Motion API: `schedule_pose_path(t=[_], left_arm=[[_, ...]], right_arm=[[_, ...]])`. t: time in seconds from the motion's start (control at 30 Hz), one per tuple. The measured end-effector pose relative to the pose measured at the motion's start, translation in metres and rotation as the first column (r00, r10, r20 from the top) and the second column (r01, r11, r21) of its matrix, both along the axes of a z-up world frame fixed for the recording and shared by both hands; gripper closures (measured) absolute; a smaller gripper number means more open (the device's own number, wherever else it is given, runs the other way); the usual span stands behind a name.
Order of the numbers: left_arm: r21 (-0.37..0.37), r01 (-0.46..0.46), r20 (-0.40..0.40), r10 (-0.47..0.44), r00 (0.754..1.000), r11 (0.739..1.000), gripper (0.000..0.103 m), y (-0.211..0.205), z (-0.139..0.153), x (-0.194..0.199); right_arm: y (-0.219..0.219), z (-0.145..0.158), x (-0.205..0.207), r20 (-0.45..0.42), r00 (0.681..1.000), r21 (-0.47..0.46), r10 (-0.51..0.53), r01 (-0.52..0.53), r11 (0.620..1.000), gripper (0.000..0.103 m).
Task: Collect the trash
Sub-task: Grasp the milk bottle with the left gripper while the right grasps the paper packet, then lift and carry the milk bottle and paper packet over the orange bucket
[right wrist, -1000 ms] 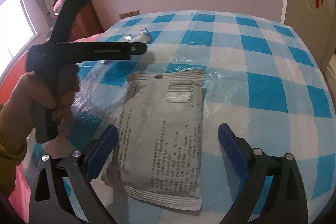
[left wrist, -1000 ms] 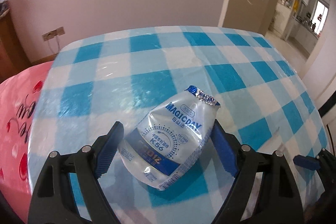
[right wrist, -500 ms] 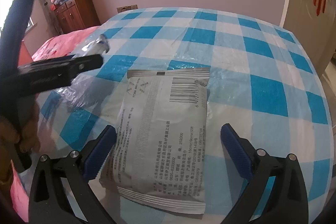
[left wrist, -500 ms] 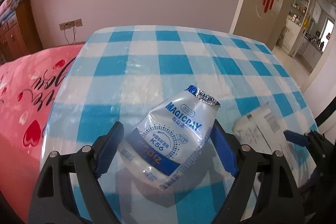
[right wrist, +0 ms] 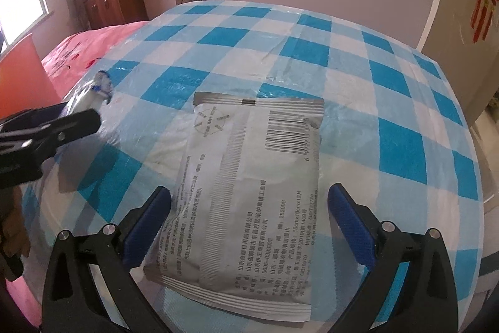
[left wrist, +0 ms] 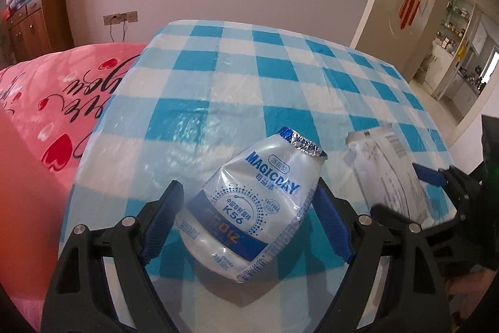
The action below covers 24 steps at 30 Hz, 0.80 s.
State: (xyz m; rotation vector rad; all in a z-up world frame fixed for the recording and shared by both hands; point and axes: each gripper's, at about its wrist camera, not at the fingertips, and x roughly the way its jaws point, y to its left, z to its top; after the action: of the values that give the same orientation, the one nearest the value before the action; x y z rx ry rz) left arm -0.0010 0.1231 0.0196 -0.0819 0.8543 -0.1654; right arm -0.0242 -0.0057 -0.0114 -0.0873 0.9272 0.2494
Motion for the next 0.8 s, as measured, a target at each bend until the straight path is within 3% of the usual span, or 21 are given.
schedule_pose_path(t=[0.1, 0.13, 0.27, 0.8], left_arm=[[-0.011, -0.007, -0.002, 0.007, 1.0, 1.0, 0.02, 0.005, -0.001, -0.009], [-0.014, -0.007, -0.006, 0.007, 1.0, 1.0, 0.02, 0.006, -0.001, -0.012], [-0.026, -0.012, -0.016, 0.012, 1.0, 1.0, 0.02, 0.01, -0.004, -0.021], [-0.088, 0.003, -0.008, -0.003, 1.0, 0.996, 0.02, 0.021, 0.0, -0.056]], right_arm=[[-0.001, 0.001, -0.002, 0.009, 1.0, 0.016, 0.006, -0.006, 1.0, 0.01], [-0.002, 0.002, -0.004, 0.02, 1.0, 0.018, 0.003, -0.004, 1.0, 0.018], [-0.005, 0.004, -0.007, 0.03, 1.0, 0.044, 0.002, -0.004, 0.999, 0.023], [-0.01, 0.013, -0.025, 0.085, 0.996, 0.088, -0.023, 0.015, 0.996, 0.027]])
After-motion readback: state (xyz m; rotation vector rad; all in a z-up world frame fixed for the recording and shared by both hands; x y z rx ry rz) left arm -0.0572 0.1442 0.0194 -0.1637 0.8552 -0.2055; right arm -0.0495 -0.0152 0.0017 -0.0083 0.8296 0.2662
